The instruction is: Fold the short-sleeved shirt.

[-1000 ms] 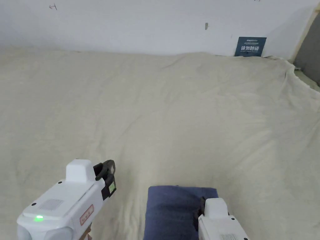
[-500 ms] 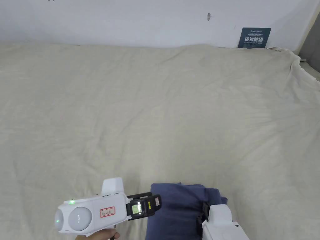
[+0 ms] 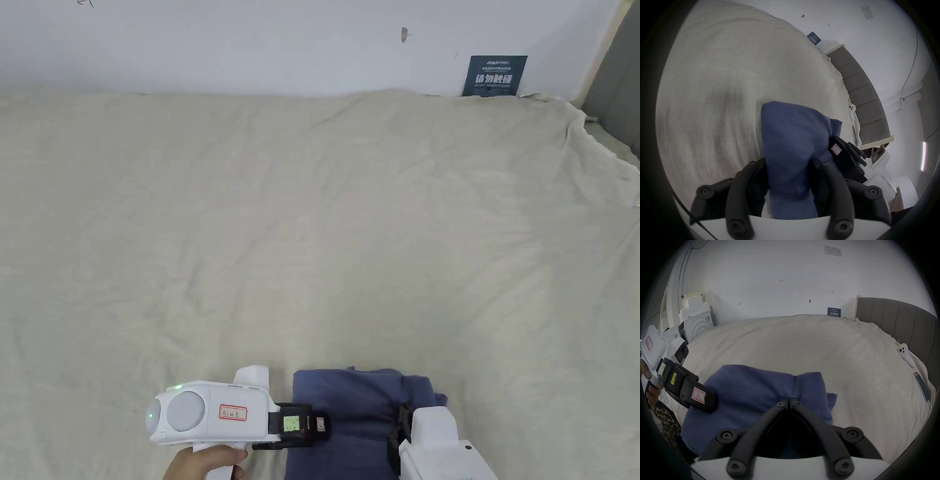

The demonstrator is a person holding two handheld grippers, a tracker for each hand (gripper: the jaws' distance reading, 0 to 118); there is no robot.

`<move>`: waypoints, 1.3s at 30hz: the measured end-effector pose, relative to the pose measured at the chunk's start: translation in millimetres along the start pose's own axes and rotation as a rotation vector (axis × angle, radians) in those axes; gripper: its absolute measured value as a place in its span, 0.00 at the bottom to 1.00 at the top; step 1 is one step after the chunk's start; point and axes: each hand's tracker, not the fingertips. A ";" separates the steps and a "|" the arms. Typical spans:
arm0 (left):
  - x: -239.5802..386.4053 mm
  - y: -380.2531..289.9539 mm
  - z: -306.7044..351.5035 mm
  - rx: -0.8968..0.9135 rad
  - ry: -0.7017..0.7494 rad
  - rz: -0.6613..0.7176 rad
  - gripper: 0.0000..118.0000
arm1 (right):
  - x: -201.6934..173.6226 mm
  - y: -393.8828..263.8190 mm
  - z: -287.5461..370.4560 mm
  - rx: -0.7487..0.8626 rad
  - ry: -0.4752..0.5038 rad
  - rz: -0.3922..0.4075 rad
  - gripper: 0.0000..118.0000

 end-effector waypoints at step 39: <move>-257.4 146.3 318.2 0.203 0.585 0.076 0.18 | -42.4 157.3 22.1 0.282 0.084 0.143 0.00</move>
